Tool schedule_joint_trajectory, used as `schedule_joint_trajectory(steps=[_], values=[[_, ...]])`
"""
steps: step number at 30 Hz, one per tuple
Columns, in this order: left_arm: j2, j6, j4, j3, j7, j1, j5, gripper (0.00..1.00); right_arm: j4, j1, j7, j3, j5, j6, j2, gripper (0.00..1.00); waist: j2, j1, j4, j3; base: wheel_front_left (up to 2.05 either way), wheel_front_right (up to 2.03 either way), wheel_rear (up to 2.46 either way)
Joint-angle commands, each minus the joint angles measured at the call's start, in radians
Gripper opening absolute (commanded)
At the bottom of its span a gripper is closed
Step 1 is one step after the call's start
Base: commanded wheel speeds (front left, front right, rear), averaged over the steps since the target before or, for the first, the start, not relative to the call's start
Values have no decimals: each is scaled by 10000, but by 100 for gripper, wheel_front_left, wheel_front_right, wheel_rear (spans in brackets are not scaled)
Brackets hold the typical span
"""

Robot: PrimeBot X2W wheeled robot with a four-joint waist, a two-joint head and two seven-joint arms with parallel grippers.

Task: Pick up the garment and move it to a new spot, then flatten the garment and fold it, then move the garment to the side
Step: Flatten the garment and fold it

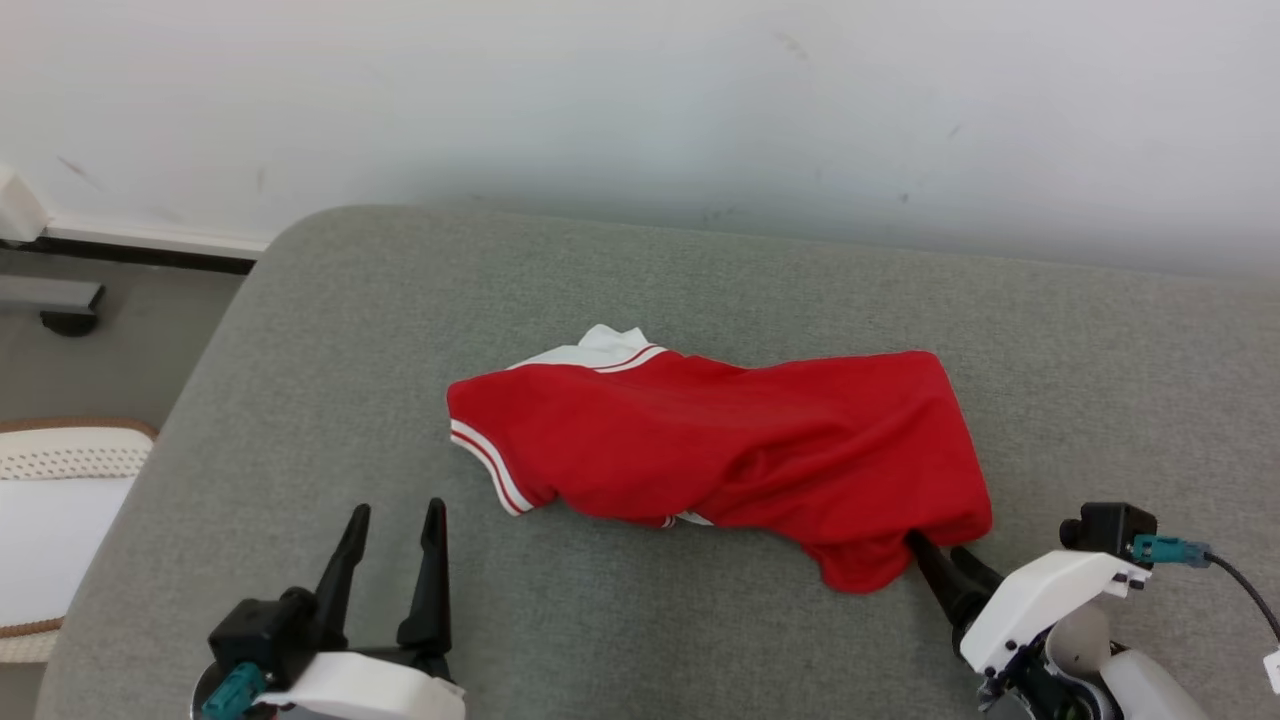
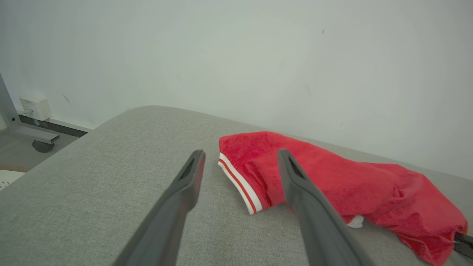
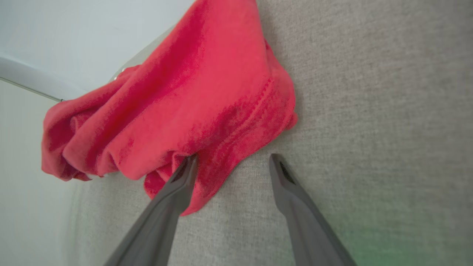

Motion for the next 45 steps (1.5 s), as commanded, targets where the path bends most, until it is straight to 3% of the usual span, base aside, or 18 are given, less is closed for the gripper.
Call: schedule_joint_trajectory(steps=[1, 5, 6, 7, 8, 20, 31, 37, 42, 43, 44, 45], values=[[-29, -71, 72, 81, -20, -78, 178, 100, 302, -266, 141, -108, 171, -21, 22, 100, 0, 0, 215, 141, 0, 0, 0], [-122, -199, 177, 208, -21, -136, 221, 100, 735, -720, 183, -168, 280, -21, 104, 100, 0, 0, 369, 228, 0, 0, 0], [-146, -217, 202, 235, -21, -139, 243, 100, 818, -817, 116, -92, 169, -21, 83, 63, 0, 0, 391, 234, 0, 0, 0], [-166, -249, 231, 264, -21, -145, 268, 100, 843, -907, 16, -45, 130, -21, 79, 14, 0, 0, 407, 233, 0, 0, 0], [-183, -270, 255, 293, -21, -140, 281, 100, 843, -952, -42, -20, 170, -21, 100, 0, 0, 0, 414, 218, 0, 0, 0], [-311, -429, 432, 545, -21, 80, 346, 100, 249, -1240, -565, 173, 78, -21, -684, 0, 0, 0, -105, -49, 0, 0, 0], [-366, -549, 208, 358, -21, -560, 383, 100, -164, -2896, 131, -298, -588, -21, -2683, 0, 0, 0, -63, 1424, 0, 0, 0], [-380, -590, 111, 124, -21, -1071, 325, 100, 485, -4593, 993, -426, -1251, -21, -3904, 0, 0, 0, 347, 2424, 0, 0, 0], [-383, -471, 73, -175, -21, -1301, 56, 100, 1967, -5656, 1387, -484, -2222, -21, -4344, 0, 0, 0, 604, 2723, 0, 0, 0], [-385, -450, 98, -248, -21, -1318, 35, 100, 2290, -5804, 1392, -555, -2327, -20, -4318, 4, 0, 0, 631, 2714, 0, 0, 0], [-386, -414, 134, -304, -21, -1335, 8, 100, 2591, -5902, 1415, -572, -2446, -21, -4264, 47, 0, 0, 644, 2674, 0, 0, 0], [-386, -397, 160, -356, -21, -1349, 4, 100, 2825, -5943, 1442, -545, -2498, -20, -4194, 100, 0, 0, 635, 2608, 0, 0, 0]])
